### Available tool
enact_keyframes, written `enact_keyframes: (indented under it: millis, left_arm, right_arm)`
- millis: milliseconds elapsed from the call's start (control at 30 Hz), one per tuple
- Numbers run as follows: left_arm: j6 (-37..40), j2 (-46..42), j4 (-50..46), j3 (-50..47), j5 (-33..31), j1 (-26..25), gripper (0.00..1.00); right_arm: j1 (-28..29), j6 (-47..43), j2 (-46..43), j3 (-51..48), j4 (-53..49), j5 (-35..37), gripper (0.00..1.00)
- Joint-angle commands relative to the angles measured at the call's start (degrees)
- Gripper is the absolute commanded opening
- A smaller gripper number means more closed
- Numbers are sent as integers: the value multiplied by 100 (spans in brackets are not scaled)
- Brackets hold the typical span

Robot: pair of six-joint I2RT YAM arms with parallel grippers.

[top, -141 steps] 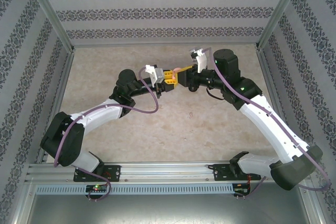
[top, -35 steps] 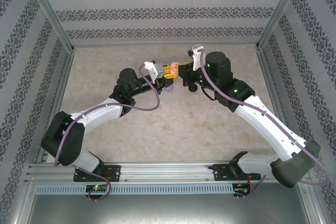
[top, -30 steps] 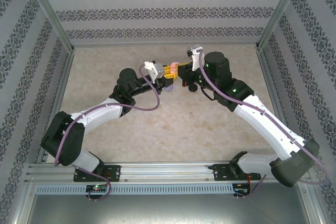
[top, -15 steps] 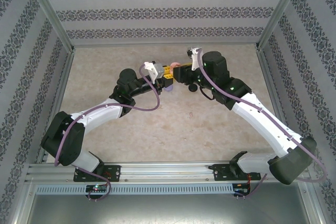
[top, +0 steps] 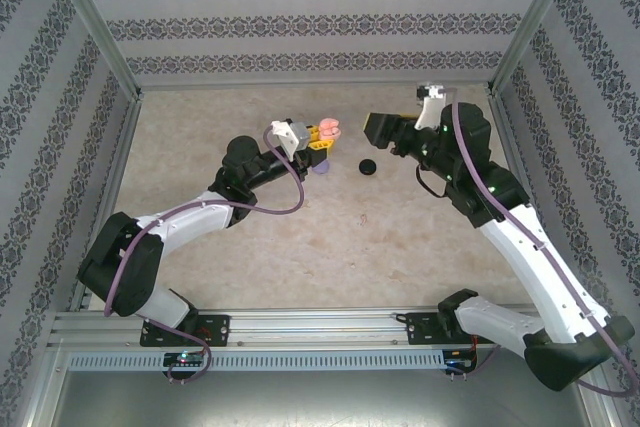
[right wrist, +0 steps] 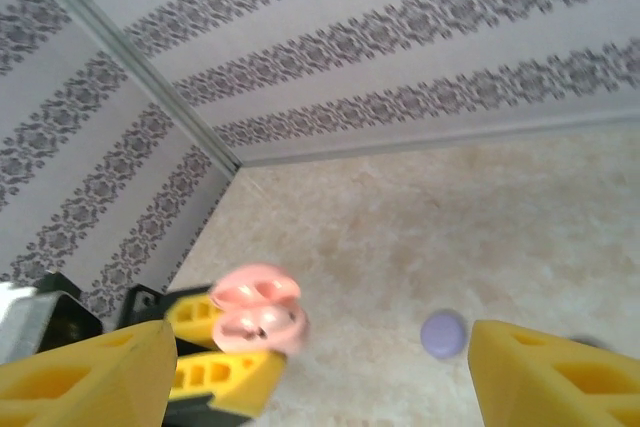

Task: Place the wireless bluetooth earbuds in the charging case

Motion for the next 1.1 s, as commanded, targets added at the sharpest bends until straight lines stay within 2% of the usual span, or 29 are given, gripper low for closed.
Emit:
enact_keyframes:
  millis: [0, 200, 367, 700, 1067]
  left_arm:
    - [159, -286, 481, -176, -436, -23, 0]
    - [262, -482, 633, -361, -718, 2, 0]
    - [244, -573, 651, -418, -719, 44, 0]
    - [131, -635, 793, -540, -605, 86, 0]
    - [51, -655, 871, -613, -551, 99, 0]
  right_arm:
    - [-119, 424, 111, -544, -772, 208, 76]
    - [-94, 445, 468, -1506, -1066, 454, 74]
    - [77, 274, 1043, -1855, -1139, 536, 71]
    - [712, 253, 2541, -1674, -1020, 1075, 62]
    - [860, 428, 3465, -1370, -797, 1303, 48]
